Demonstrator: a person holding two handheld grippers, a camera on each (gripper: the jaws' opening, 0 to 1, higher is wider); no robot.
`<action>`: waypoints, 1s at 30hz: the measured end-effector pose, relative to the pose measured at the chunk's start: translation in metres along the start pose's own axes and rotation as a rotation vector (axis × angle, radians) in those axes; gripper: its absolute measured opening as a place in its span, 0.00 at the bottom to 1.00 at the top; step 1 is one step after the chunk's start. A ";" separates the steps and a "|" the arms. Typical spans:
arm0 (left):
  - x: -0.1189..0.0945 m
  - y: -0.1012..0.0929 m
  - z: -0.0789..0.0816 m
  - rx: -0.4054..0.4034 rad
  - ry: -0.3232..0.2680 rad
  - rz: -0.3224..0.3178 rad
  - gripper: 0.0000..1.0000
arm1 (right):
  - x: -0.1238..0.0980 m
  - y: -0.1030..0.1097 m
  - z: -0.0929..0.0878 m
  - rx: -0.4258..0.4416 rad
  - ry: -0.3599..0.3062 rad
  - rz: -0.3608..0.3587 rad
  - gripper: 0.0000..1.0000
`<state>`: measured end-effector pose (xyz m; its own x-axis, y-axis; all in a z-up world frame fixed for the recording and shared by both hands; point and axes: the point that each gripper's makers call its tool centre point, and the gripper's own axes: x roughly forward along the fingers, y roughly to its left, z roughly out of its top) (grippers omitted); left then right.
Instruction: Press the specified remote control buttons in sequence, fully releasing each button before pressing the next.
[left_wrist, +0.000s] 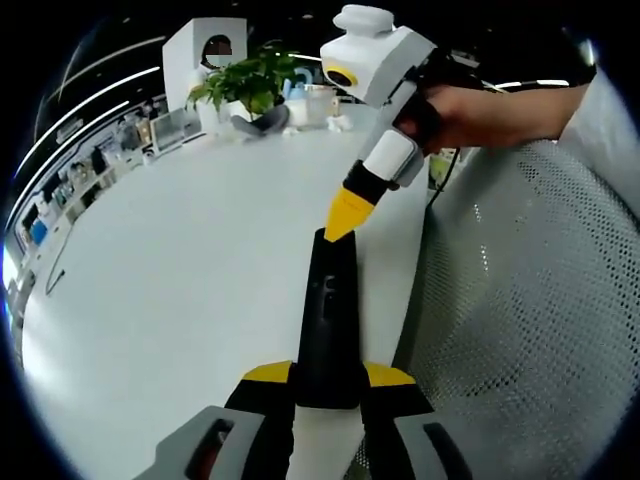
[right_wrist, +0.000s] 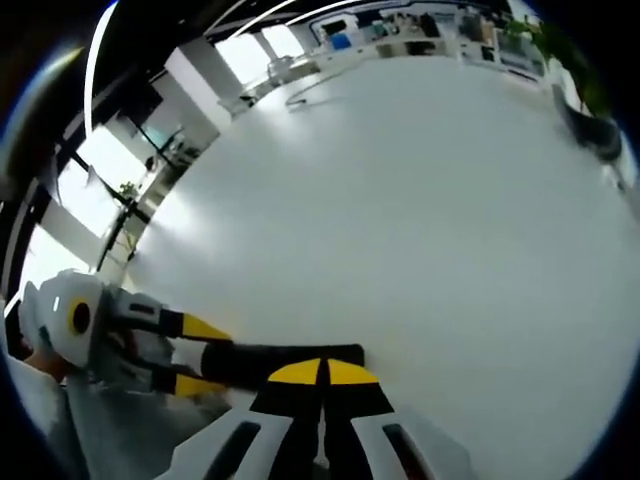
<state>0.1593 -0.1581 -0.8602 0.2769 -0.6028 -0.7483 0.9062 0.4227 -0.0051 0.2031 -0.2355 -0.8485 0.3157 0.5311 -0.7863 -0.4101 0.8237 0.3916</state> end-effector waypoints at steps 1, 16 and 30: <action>0.000 0.000 0.000 0.000 0.000 0.000 0.24 | 0.000 0.000 0.000 -0.005 0.000 -0.001 0.00; 0.000 0.000 0.000 0.003 -0.001 0.001 0.24 | -0.002 0.008 0.003 0.072 0.010 0.064 0.00; 0.000 -0.001 0.001 0.009 -0.005 -0.003 0.24 | 0.002 0.010 -0.005 0.036 0.051 0.060 0.00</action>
<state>0.1584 -0.1593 -0.8595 0.2761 -0.6075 -0.7448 0.9099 0.4149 -0.0011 0.1953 -0.2271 -0.8486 0.2472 0.5699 -0.7837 -0.3961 0.7975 0.4550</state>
